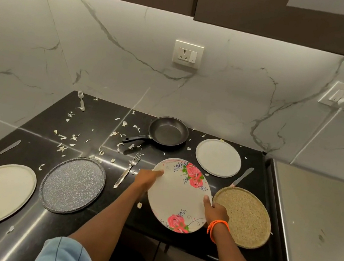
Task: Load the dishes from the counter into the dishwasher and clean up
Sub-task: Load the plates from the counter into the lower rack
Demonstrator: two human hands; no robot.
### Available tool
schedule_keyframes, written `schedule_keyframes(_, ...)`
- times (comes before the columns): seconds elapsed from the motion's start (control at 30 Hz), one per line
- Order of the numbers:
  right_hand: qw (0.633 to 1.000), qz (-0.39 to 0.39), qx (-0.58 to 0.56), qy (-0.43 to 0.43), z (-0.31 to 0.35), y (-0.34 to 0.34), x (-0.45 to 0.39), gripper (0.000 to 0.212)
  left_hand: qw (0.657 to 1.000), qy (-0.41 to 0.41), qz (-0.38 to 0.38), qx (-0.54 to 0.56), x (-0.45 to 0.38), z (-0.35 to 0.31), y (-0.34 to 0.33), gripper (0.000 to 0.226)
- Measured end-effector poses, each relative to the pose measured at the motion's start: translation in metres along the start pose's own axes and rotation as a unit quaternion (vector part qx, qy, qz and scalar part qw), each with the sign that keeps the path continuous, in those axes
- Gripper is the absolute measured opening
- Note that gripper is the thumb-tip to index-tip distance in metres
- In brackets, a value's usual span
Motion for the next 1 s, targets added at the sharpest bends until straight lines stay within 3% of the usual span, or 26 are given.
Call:
schedule_keyframes(0.13, 0.999, -0.04, 0.006, 0.008, 0.0, 0.02, 0.005, 0.058, 0.999, -0.018, 0.038, -0.008, 0.006, -0.021, -0.014, 0.051)
schedule_keyframes(0.37, 0.993, -0.105, -0.054, -0.012, -0.033, 0.061, 0.015, 0.064, 0.988, -0.047, 0.147, -0.007, 0.043, -0.033, -0.065, 0.041)
schedule_keyframes(0.6, 0.986, -0.143, -0.07, -0.042, -0.077, 0.103, 0.031, 0.07, 0.981, -0.045, 0.183, -0.048, 0.075, -0.039, -0.123, 0.042)
schedule_keyframes(0.9, 0.971, -0.153, -0.135, -0.125, -0.185, 0.179, 0.08, 0.072, 0.932, -0.121, 0.294, -0.176, 0.144, -0.035, -0.231, 0.036)
schedule_keyframes(1.0, 0.956, -0.166, -0.181, -0.161, -0.237, 0.2, 0.104, 0.077, 0.909, -0.074, 0.335, -0.235, 0.171, -0.012, -0.283, 0.053)
Point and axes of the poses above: each hand's wrist, its own x-axis away from the middle knuckle, its own y-axis out of the back of the hand, z = x × y, the point moved 1 cm from there along -x, towards the middle knuckle, and after that the axes turned 4 degrees about x, right-handed, at the moved point
